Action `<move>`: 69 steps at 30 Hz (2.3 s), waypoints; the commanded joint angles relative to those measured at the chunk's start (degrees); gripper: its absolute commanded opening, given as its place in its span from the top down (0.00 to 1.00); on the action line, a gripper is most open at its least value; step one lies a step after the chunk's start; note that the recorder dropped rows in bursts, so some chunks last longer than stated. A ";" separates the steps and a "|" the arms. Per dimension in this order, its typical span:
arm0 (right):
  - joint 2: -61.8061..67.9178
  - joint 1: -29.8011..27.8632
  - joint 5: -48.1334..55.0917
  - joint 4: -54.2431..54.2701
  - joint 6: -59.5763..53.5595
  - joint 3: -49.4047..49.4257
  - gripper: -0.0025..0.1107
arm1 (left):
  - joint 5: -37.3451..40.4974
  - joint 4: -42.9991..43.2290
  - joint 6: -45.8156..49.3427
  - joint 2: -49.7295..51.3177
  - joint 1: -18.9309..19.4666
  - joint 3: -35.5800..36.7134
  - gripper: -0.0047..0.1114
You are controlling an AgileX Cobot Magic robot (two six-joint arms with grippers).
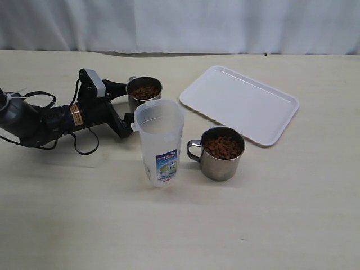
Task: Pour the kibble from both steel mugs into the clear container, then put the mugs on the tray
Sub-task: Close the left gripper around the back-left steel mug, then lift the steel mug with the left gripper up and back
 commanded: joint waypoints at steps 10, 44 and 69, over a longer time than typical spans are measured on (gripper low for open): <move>-0.21 0.13 -0.06 -0.01 -0.46 0.17 0.93 | -1.18 -2.57 -2.68 4.16 -1.36 -5.55 0.32; -0.21 0.13 -0.06 -0.01 -0.46 0.17 0.93 | -2.77 -7.52 -2.26 4.53 -2.24 -6.34 0.84; -0.21 0.13 -0.06 -0.01 -0.46 0.17 0.93 | 17.34 7.90 -23.89 -36.34 8.43 8.01 0.96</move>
